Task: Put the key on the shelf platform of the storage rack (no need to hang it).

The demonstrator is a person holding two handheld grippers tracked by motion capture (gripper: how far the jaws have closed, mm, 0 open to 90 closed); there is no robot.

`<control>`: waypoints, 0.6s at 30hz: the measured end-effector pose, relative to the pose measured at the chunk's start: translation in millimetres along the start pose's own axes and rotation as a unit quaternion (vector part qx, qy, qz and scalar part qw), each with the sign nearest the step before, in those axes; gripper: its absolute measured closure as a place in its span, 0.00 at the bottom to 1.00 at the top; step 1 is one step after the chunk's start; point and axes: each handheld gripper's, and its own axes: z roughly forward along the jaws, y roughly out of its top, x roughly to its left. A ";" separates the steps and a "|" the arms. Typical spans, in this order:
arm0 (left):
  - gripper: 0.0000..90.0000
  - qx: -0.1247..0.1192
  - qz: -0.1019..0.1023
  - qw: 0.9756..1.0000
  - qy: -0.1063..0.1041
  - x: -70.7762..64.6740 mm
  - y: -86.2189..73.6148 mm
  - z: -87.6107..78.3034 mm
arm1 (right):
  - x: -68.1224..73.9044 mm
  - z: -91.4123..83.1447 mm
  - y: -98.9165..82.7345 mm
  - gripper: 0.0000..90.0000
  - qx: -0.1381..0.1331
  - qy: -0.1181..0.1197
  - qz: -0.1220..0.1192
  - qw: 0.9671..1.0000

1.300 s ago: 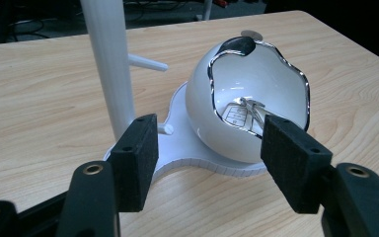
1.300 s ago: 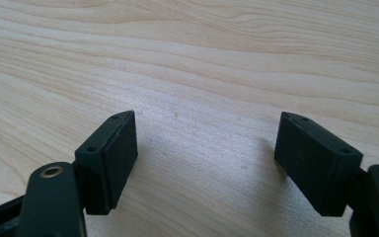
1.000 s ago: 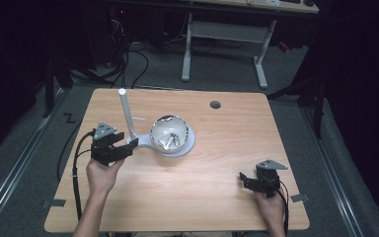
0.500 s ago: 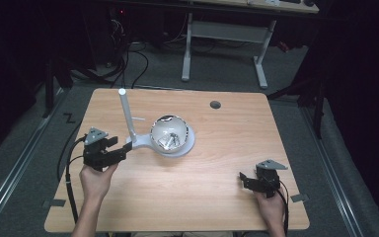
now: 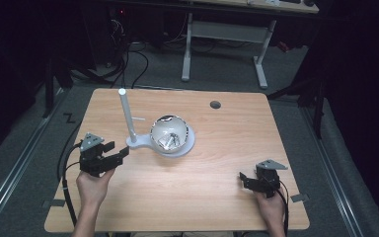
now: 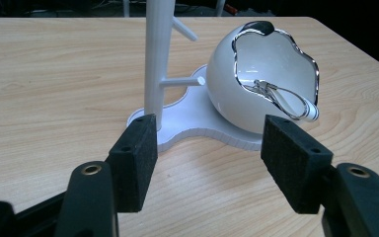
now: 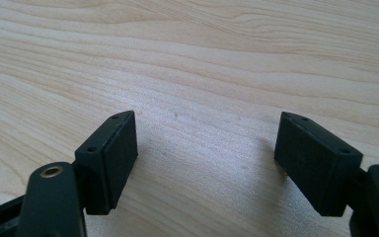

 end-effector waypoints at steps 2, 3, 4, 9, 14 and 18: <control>0.44 0.000 -0.003 1.000 0.001 1.5 0.2 -0.7 | 0.0 0.0 0.0 0.28 0.000 0.000 0.000 1.000; 0.44 -0.001 -0.004 1.000 0.002 2.3 0.4 -1.0 | 0.0 0.0 0.0 0.28 0.000 0.000 0.000 1.000; 0.44 0.001 -0.007 1.000 0.002 2.6 0.1 -1.4 | 0.0 0.0 0.0 0.28 0.000 0.000 0.000 1.000; 0.44 0.001 -0.001 1.000 0.005 7.2 -1.3 -2.9 | 0.0 0.0 0.0 0.27 0.000 0.000 0.000 1.000; 0.43 0.002 -0.004 1.000 0.006 9.6 -2.7 -4.2 | 0.0 0.0 0.0 0.28 0.000 0.000 0.000 1.000; 0.43 0.004 -0.004 1.000 0.008 12.1 -5.0 -4.6 | 0.0 0.0 0.0 0.28 0.000 0.000 0.000 1.000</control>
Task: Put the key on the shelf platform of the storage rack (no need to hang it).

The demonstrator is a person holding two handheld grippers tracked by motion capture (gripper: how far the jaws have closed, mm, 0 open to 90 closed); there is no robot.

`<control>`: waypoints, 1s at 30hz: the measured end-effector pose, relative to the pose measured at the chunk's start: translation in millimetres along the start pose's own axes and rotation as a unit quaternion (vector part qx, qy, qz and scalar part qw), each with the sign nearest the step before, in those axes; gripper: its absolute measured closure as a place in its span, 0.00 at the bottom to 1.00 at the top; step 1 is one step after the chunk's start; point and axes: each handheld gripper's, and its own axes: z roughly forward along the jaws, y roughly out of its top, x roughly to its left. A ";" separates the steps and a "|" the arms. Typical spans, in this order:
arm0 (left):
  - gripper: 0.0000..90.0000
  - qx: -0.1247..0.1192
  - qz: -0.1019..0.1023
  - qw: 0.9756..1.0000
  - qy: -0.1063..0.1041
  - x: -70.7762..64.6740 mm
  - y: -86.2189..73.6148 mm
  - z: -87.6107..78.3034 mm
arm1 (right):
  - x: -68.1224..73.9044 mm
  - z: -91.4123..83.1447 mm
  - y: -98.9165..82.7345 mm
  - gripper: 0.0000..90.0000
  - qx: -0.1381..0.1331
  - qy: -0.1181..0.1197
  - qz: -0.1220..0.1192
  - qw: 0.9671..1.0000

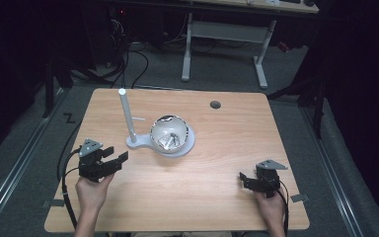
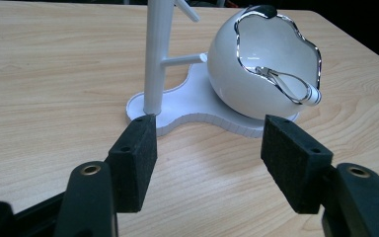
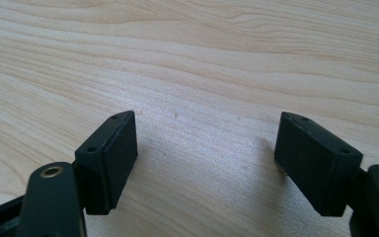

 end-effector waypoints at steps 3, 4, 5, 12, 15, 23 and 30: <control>0.43 0.002 -0.008 1.000 0.005 0.7 -1.0 -0.7 | 0.0 0.0 0.0 0.28 0.000 0.000 0.000 1.000; 0.43 0.002 -0.004 1.000 0.002 1.6 -1.1 -0.9 | 0.0 0.0 0.0 0.27 0.000 0.000 0.000 1.000; 0.43 0.003 -0.005 1.000 0.002 1.9 -1.5 -1.2 | 0.0 0.0 0.0 0.28 0.000 0.000 0.000 1.000; 0.43 0.004 -0.004 1.000 0.004 6.9 -3.3 -2.4 | 0.1 0.0 0.0 0.27 0.000 0.000 0.001 1.000; 0.43 0.006 -0.011 1.000 0.006 8.5 -4.1 -2.9 | 0.0 0.0 0.0 0.28 0.000 0.000 0.000 1.000; 0.43 0.008 -0.021 1.000 0.015 12.6 -5.8 -3.1 | 0.1 0.0 0.0 0.28 0.000 0.000 0.001 1.000; 0.43 0.012 -0.025 0.999 0.020 17.7 -8.3 -2.0 | 0.1 0.0 0.1 0.28 0.000 0.000 0.001 1.000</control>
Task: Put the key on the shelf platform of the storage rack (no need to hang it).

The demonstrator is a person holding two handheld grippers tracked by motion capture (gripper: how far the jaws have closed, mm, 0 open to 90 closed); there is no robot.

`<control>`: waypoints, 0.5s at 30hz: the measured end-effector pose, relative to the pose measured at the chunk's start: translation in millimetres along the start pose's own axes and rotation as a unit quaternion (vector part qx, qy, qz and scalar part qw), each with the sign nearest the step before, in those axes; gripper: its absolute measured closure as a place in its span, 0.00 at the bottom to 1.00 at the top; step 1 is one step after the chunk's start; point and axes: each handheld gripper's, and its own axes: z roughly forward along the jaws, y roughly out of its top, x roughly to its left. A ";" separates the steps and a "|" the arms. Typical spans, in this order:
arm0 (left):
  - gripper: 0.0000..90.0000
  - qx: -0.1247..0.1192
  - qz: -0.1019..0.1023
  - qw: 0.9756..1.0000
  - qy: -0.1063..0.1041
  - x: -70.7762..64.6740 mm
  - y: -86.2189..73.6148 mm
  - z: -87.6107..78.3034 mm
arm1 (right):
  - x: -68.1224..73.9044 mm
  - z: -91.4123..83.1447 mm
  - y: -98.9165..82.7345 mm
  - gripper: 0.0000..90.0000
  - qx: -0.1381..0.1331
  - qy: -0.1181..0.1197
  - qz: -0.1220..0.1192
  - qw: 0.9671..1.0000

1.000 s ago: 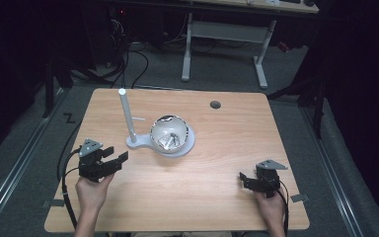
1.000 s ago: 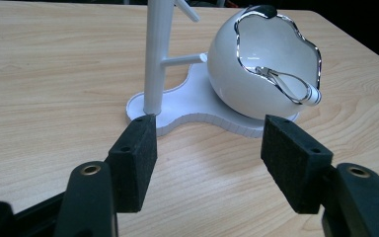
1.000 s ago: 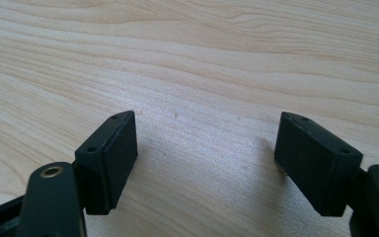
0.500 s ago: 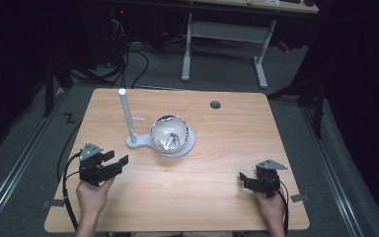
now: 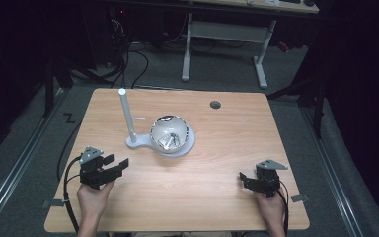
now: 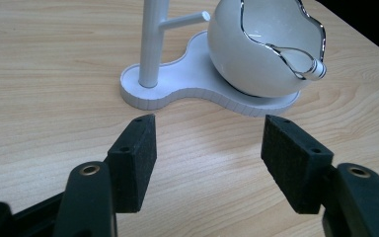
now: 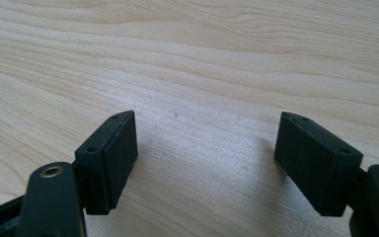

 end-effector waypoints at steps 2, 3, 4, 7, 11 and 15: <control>0.43 -0.001 0.004 1.000 0.000 1.7 -0.7 0.2 | 0.0 0.0 0.0 0.28 0.000 0.000 0.000 1.000; 0.43 -0.001 0.004 1.000 0.001 2.3 -1.5 0.6 | 0.0 0.0 0.0 0.28 0.000 0.000 0.000 1.000; 0.43 0.000 0.003 1.000 0.003 3.0 -2.1 0.9 | 0.0 0.0 0.0 0.28 0.000 0.000 0.000 1.000; 0.43 0.003 0.006 1.000 0.004 5.6 -3.9 1.7 | 0.0 0.0 0.0 0.28 0.000 0.000 0.000 1.000; 0.43 0.003 0.002 1.000 0.007 7.4 -5.9 2.6 | 0.0 0.0 0.0 0.28 0.000 0.000 0.000 1.000; 0.43 0.005 0.001 1.000 0.011 10.0 -7.7 4.6 | 0.0 0.0 0.0 0.28 0.000 0.000 0.000 1.000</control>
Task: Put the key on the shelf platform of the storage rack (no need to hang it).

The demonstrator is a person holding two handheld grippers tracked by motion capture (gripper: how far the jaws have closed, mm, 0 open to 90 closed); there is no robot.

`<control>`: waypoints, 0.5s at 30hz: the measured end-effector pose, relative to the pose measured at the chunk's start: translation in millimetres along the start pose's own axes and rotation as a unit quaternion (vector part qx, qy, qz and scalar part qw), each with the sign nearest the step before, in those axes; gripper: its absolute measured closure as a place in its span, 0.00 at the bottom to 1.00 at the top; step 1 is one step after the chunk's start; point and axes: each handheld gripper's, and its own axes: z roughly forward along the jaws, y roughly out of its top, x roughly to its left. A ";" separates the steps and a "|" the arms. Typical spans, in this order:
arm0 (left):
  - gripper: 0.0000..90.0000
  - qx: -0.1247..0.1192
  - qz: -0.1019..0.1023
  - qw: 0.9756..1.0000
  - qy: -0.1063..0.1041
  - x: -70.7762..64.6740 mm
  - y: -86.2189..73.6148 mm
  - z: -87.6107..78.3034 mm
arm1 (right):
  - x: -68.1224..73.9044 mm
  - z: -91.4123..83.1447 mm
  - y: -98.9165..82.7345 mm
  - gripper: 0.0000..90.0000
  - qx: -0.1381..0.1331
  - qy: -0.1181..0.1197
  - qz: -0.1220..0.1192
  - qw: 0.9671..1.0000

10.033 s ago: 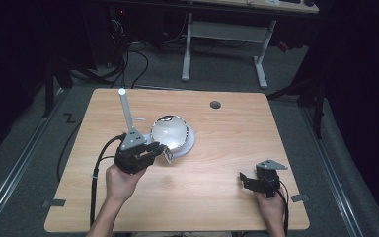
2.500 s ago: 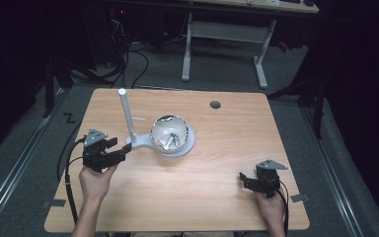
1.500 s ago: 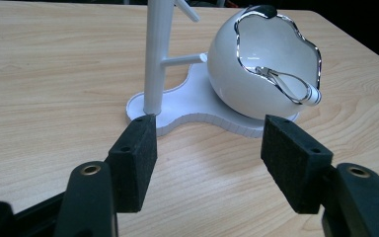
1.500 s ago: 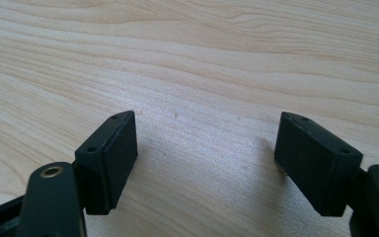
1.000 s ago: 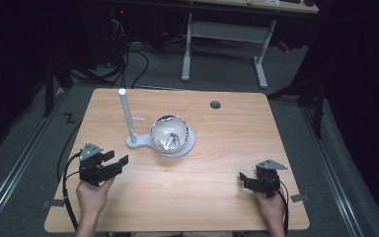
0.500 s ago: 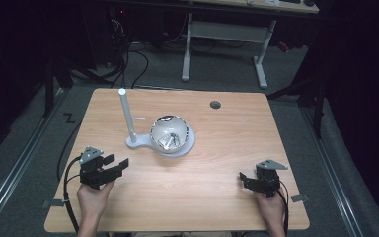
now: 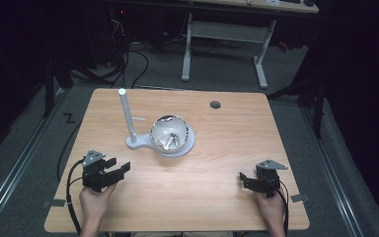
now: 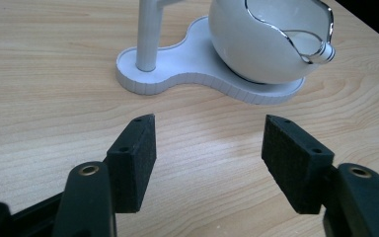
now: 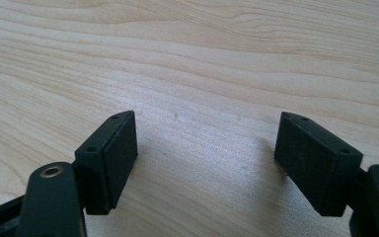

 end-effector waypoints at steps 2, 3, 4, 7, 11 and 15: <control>0.43 0.002 0.002 1.000 0.000 1.9 -1.3 1.1 | 0.1 0.0 0.0 0.28 0.000 0.000 0.000 1.000; 0.43 0.003 0.002 1.000 0.000 2.4 -1.6 1.4 | 0.0 0.0 0.0 0.28 0.000 0.000 0.000 1.000; 0.43 0.007 -0.009 1.000 0.003 1.8 -1.9 1.3 | 0.1 0.0 0.0 0.28 0.000 0.000 0.001 1.000; 0.42 0.015 -0.009 1.000 -0.001 3.2 -4.0 2.6 | 0.1 0.0 0.0 0.28 0.000 0.000 0.001 1.000; 0.42 0.021 -0.009 1.000 0.009 4.3 -11.4 5.6 | 0.1 0.0 0.0 0.28 0.000 0.000 0.000 1.000; 0.42 0.022 -0.007 1.000 0.013 5.8 -15.0 7.9 | 0.1 0.0 0.0 0.28 0.000 0.000 0.000 1.000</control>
